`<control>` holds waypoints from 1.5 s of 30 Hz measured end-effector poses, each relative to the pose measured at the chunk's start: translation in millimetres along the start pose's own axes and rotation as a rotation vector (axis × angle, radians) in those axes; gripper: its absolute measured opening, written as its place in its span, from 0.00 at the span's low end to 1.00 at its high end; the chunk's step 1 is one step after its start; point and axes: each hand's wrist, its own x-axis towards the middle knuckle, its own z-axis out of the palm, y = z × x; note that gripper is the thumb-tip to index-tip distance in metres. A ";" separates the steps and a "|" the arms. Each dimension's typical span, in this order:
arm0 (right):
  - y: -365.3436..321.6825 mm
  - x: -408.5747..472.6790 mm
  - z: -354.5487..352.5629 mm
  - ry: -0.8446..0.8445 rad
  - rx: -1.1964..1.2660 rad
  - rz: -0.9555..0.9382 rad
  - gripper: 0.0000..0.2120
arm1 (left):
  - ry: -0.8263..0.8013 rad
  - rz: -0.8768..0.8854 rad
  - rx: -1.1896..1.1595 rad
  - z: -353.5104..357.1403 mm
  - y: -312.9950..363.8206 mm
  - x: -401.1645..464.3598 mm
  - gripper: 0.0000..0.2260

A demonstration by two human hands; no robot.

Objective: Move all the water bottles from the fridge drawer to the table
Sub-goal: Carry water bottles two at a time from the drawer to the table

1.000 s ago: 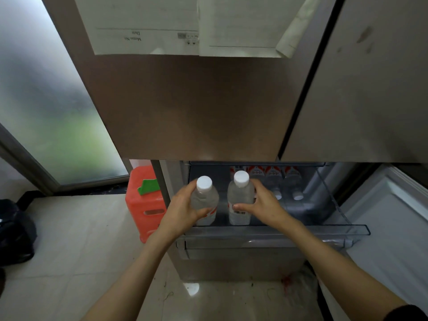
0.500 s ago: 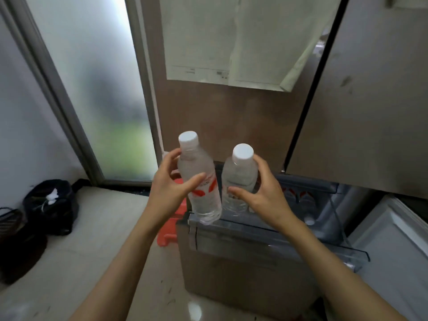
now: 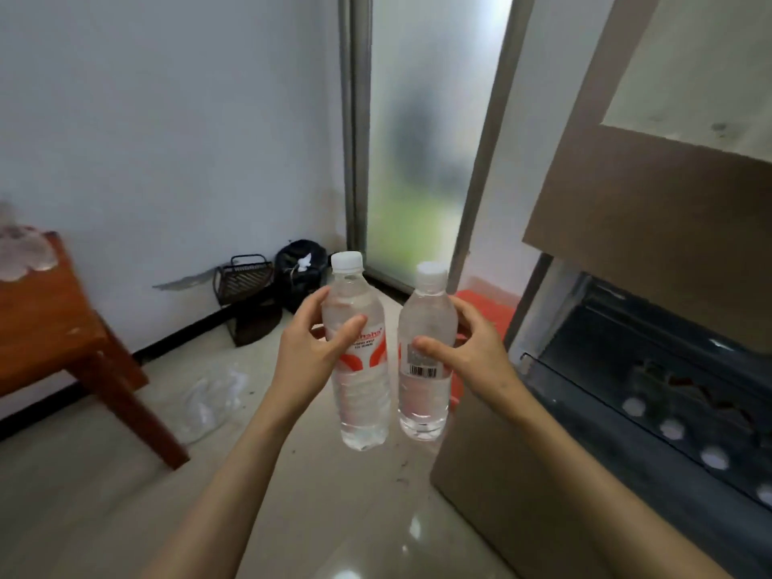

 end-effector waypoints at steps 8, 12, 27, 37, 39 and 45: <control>-41.1 63.7 175.7 -0.296 0.011 -0.060 0.25 | 0.253 -0.099 0.128 -167.8 -49.3 3.6 0.27; -63.7 97.5 273.8 -0.412 0.007 -0.097 0.22 | 0.340 -0.153 0.175 -267.1 -74.8 12.3 0.24; -108.2 248.5 524.4 -0.713 -0.160 -0.239 0.33 | 0.595 -0.341 0.285 -485.1 -143.7 123.5 0.33; -117.1 396.9 653.4 -0.867 -0.293 -0.342 0.37 | 0.638 -0.504 0.393 -576.0 -210.2 255.5 0.33; -118.3 416.8 675.9 -0.890 -0.309 -0.337 0.36 | 0.631 -0.533 0.437 -592.3 -221.1 275.4 0.33; -116.8 468.6 742.3 -0.925 -0.277 -0.209 0.35 | 0.580 -0.547 0.447 -638.4 -248.9 327.4 0.32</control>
